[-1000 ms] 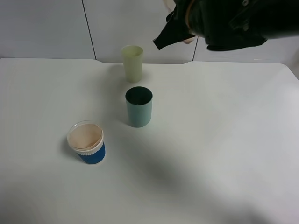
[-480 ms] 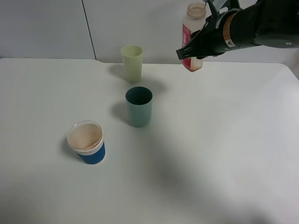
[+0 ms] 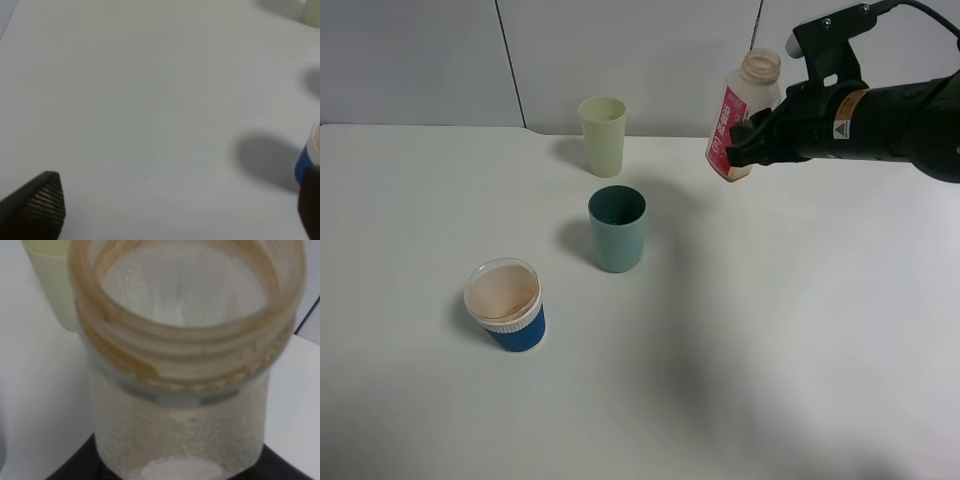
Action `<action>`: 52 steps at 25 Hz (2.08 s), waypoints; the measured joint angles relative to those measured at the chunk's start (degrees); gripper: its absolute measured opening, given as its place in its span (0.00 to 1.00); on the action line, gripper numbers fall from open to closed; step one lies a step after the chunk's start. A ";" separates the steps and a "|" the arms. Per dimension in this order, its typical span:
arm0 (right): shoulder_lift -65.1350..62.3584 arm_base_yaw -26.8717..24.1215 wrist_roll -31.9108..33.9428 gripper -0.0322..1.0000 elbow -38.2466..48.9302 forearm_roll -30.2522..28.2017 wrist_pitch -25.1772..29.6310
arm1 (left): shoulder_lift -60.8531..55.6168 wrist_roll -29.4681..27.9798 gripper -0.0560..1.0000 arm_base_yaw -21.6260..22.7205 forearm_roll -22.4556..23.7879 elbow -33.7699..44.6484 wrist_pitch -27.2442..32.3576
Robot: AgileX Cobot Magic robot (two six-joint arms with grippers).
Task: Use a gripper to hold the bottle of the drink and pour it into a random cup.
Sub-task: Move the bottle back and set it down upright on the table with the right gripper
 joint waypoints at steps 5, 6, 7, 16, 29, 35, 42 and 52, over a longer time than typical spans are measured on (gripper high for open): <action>4.16 -2.93 2.29 0.39 1.52 1.65 -3.84 | 0.00 0.00 0.93 0.00 0.00 0.00 0.00; 5.36 -3.27 3.10 0.39 1.52 2.50 -3.96 | 0.00 0.00 0.93 0.00 0.00 0.00 0.00; 6.45 -3.55 3.61 0.39 1.52 3.34 -4.31 | 0.00 0.00 0.93 0.00 0.00 0.00 0.00; 15.82 -3.78 3.02 0.39 1.47 6.43 -12.25 | 0.00 0.00 0.93 0.00 0.00 0.00 0.00; 16.59 -3.78 -1.52 0.39 1.42 6.88 -11.18 | 0.00 0.00 0.93 0.00 0.00 0.00 0.00; 16.52 -3.78 -2.01 0.39 1.42 6.95 -11.04 | 0.00 0.00 0.93 0.00 0.00 0.00 0.00; 16.52 -3.78 -2.02 0.39 1.42 6.95 -10.97 | 0.00 0.00 0.93 0.00 0.00 0.00 0.00; 16.52 -3.78 -2.02 0.39 1.42 7.07 -10.90 | 0.00 0.00 0.93 0.00 0.00 0.00 0.00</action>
